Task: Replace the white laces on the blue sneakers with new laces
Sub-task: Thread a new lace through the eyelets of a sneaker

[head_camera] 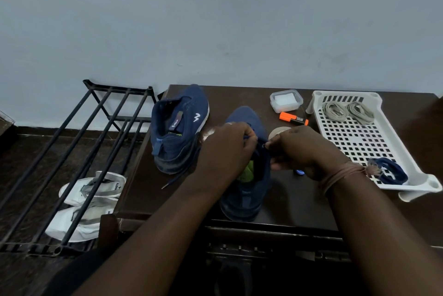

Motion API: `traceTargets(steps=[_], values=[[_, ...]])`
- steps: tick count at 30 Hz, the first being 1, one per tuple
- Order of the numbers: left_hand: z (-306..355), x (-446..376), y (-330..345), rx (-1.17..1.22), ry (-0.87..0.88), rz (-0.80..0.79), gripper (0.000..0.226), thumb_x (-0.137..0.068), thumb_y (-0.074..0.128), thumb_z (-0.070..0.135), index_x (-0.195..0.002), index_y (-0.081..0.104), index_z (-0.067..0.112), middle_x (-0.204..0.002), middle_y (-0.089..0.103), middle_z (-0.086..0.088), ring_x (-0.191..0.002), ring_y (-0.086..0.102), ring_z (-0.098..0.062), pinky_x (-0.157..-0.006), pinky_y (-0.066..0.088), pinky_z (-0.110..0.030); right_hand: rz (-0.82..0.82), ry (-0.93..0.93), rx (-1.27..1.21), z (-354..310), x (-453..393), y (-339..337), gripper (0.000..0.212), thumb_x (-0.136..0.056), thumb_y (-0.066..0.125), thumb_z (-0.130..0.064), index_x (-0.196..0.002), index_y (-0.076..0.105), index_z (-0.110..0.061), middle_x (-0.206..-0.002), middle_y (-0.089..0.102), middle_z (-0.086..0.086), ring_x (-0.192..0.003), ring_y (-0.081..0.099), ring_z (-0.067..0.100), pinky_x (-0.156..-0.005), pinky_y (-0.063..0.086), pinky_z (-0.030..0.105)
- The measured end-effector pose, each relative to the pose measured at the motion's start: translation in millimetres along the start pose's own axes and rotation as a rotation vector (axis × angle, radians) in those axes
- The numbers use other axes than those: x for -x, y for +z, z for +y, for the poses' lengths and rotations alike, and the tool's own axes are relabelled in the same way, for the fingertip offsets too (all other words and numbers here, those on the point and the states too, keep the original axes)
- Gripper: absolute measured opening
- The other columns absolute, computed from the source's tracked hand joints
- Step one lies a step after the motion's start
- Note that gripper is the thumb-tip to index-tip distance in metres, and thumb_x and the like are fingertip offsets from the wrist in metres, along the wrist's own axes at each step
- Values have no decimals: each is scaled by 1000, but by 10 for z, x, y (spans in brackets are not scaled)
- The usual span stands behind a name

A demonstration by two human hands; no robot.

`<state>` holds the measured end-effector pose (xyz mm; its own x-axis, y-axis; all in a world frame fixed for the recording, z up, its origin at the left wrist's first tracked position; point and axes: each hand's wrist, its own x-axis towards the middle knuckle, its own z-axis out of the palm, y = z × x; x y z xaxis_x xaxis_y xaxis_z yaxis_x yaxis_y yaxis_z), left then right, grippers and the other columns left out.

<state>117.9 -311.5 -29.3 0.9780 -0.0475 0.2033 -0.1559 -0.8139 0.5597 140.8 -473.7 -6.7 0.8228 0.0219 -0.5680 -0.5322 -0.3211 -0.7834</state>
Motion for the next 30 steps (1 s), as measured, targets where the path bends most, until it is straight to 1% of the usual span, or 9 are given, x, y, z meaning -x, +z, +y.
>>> traceTargets(steps=[2,4,9,12,14,18,22,26,30], values=[[-9,9,35,3,-5,-3,13,-94,59,31,-93,70,24,-96,68,2,-89,63,-18,-79,52,-39,-19,45,-40,-12,-2,7,14,-95,60,-2,-107,64,4,-98,67,23,-73,66,28,-69,61,39],[-17,10,80,-4,-2,7,14,-93,59,33,-92,70,24,-95,68,2,-87,64,-18,-78,53,-40,-28,67,-71,-11,-3,13,14,-96,58,-2,-108,64,3,-100,66,23,-78,65,29,-73,60,39],[-12,30,148,-14,5,57,14,-95,59,35,-92,68,24,-94,66,3,-86,61,-15,-75,51,-38,-23,82,-93,-3,-4,19,8,-97,57,-2,-99,64,-1,-103,66,23,-88,64,31,-78,59,41],[-19,36,177,5,-7,72,14,-95,59,36,-91,67,26,-92,67,5,-86,62,-14,-76,52,-39,-20,85,-91,-1,-11,17,7,-97,57,-3,-97,64,-2,-111,67,26,-91,66,32,-84,59,44],[-20,35,189,31,-18,70,13,-96,58,36,-91,67,27,-93,67,6,-87,62,-14,-78,52,-40,-16,89,-87,5,-24,16,7,-97,58,-4,-99,64,-1,-113,67,26,-91,66,31,-84,59,44],[-30,26,203,84,-38,44,13,-95,57,36,-93,67,28,-94,67,7,-89,62,-13,-81,52,-41,-23,101,-92,8,-31,9,8,-98,57,-4,-100,64,-2,-108,67,24,-89,65,30,-85,59,44],[-17,31,194,57,-23,19,13,-95,58,35,-93,67,27,-95,67,6,-90,62,-15,-81,52,-41,-21,109,-98,2,-21,1,8,-98,57,-3,-95,65,-3,-105,68,24,-85,66,30,-82,60,44],[-19,17,188,-2,0,13,13,-96,58,34,-96,66,24,-97,66,4,-89,62,-16,-79,53,-41,-26,114,-90,-4,-18,-7,9,-99,56,-4,-101,64,-2,-109,67,24,-90,66,30,-84,59,43],[-13,10,172,-57,32,-14,13,-96,56,32,-94,66,23,-94,64,3,-86,62,-18,-75,54,-41,-32,130,-98,-7,-28,-4,12,-99,55,-5,-105,65,-1,-115,68,25,-94,67,31,-89,58,45]])
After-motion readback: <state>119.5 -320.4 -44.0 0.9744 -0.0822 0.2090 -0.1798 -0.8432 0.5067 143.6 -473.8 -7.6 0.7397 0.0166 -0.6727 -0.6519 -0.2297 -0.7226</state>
